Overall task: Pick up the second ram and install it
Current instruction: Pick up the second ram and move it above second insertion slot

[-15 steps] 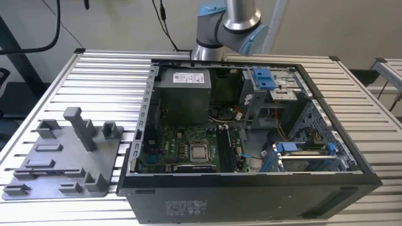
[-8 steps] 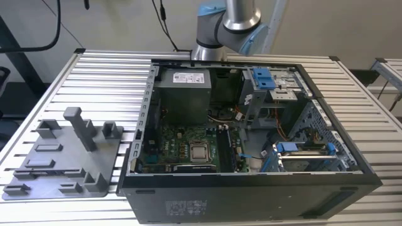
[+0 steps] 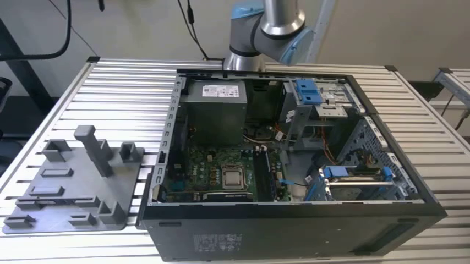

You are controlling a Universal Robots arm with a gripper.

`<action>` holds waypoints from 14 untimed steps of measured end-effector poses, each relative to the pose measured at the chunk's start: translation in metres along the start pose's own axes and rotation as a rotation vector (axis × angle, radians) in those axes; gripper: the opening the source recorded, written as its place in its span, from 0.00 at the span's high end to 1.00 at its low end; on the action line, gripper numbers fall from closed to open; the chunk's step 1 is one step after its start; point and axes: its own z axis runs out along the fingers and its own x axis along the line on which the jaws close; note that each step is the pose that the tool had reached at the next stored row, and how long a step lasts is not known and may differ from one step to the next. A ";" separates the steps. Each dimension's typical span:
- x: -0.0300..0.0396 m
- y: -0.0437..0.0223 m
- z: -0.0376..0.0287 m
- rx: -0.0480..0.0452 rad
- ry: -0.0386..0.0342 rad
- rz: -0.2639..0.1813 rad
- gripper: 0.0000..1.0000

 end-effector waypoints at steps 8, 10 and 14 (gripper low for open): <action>0.0000 0.0002 0.0001 0.0005 0.0008 -0.016 0.89; 0.0000 0.0002 0.0000 0.0009 0.0013 -0.025 0.89; -0.0001 0.0002 0.0000 0.0017 0.0022 -0.043 0.89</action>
